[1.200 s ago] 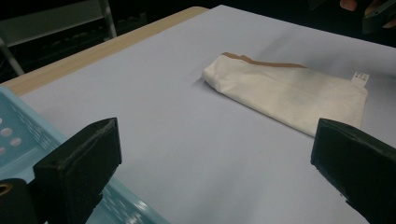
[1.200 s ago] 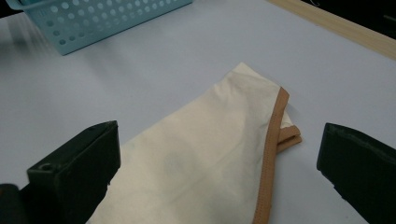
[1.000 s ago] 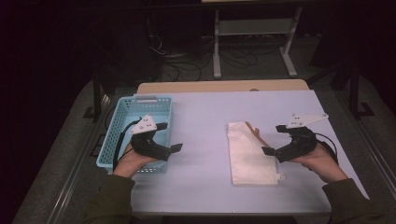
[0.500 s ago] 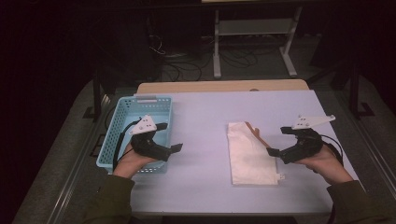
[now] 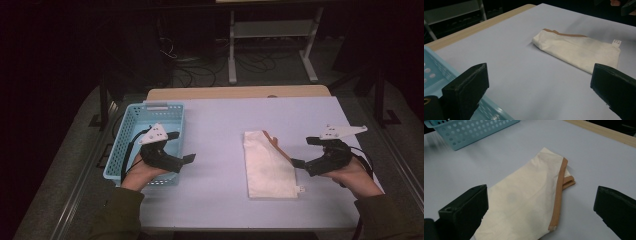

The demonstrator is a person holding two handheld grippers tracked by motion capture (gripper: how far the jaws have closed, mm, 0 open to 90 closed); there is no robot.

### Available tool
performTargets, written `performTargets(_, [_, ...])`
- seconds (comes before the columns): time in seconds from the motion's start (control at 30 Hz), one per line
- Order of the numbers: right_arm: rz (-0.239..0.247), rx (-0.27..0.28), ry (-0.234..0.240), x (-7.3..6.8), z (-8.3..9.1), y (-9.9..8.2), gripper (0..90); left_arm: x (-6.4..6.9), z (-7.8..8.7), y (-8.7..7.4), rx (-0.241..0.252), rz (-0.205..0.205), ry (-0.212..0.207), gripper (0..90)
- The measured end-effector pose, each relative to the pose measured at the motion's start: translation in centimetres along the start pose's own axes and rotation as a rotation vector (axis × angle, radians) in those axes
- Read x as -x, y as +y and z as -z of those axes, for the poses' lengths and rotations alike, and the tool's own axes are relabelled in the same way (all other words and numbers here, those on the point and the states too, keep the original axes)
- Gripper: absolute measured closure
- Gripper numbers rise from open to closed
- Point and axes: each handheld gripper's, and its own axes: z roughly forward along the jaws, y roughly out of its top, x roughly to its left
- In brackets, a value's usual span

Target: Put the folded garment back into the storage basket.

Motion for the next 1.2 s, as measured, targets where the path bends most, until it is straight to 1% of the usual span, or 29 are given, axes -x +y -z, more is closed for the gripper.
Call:
performTargets(0.37, [-0.023, 0.003, -0.012, 0.5, 1.1, -1.2, 0.0, 0.0, 0.1, 0.0, 0.007, 0.002, -0.001, 1.1])
performTargets(0.4, [-0.028, 0.003, -0.012, 0.5, 1.2, -1.4, 0.0, 0.1, 0.1, 0.0, 0.012, 0.005, 0.01, 3.6])
performTargets(0.53, [-0.03, 0.003, -0.012, 0.6, 1.5, -1.7, 0.0, 0.0, 0.1, -0.1, 0.014, 0.007, 0.01, 4.3])
performTargets(0.83, [-0.036, -0.007, -0.01, 0.7, 1.8, -2.4, 0.0, 0.0, 0.1, -0.1, 0.015, 0.007, 0.006, 4.1])
performTargets(1.2, [-0.048, -0.006, -0.017, 0.8, 2.2, -3.5, 0.0, 0.0, 0.1, 0.0, 0.013, 0.007, 0.004, 3.9])
